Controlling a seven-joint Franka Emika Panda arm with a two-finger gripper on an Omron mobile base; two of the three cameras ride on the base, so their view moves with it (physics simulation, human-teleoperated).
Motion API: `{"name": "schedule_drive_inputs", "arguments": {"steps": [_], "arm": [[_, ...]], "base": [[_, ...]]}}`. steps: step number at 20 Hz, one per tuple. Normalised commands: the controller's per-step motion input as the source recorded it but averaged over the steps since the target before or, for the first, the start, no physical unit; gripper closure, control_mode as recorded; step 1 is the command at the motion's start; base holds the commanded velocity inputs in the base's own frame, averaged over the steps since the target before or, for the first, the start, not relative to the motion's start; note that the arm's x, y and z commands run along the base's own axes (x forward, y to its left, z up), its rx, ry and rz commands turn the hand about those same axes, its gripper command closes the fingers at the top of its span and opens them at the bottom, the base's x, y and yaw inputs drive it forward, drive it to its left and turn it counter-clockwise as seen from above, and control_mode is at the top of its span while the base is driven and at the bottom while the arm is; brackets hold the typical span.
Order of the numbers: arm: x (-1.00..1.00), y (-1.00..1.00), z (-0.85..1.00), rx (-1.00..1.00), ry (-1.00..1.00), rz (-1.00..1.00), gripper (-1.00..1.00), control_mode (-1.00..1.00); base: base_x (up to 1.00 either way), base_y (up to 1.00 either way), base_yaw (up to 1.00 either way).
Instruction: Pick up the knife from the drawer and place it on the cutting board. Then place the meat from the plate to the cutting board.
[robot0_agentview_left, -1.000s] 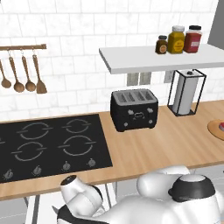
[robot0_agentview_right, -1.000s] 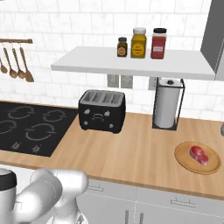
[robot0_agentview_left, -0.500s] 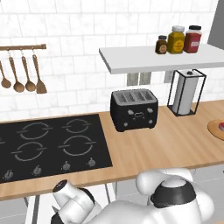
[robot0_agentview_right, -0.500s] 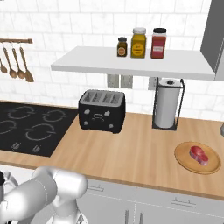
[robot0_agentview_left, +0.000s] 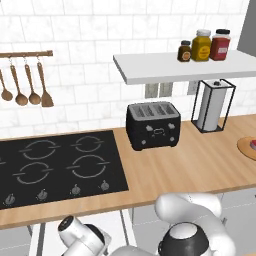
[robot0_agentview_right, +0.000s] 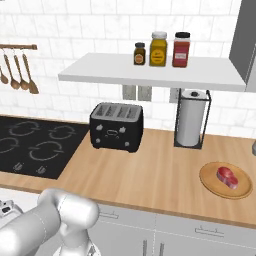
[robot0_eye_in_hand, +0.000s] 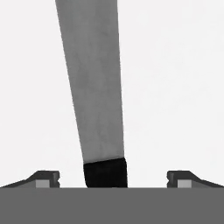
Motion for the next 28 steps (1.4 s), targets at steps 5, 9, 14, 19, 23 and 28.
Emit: {"name": "schedule_drive_inputs", "arguments": {"steps": [5, 9, 14, 19, 23, 28], "arm": [[0.07, 0.15, -0.37, 0.0, 0.0, 0.07, -1.0, -1.0], [0.0, 0.15, -0.43, 0.01, 0.02, 0.05, -1.0, -1.0], [-0.11, -0.1, -0.31, 0.1, 0.03, 0.01, -1.0, -1.0], [-0.19, -0.35, -0.08, 0.13, 0.0, 0.0, -1.0, -1.0], [-0.21, -0.26, -0.44, 0.07, 0.0, 0.0, -1.0, -1.0], [-0.28, 0.0, -0.86, 0.0, 0.06, 0.0, 1.0, -1.0]], "base": [[0.0, 0.0, 0.0], [0.0, 0.0, 0.0], [0.0, 0.0, 0.0], [0.0, 0.0, 0.0], [0.0, 0.0, 0.0], [0.0, 0.0, 0.0]]}}
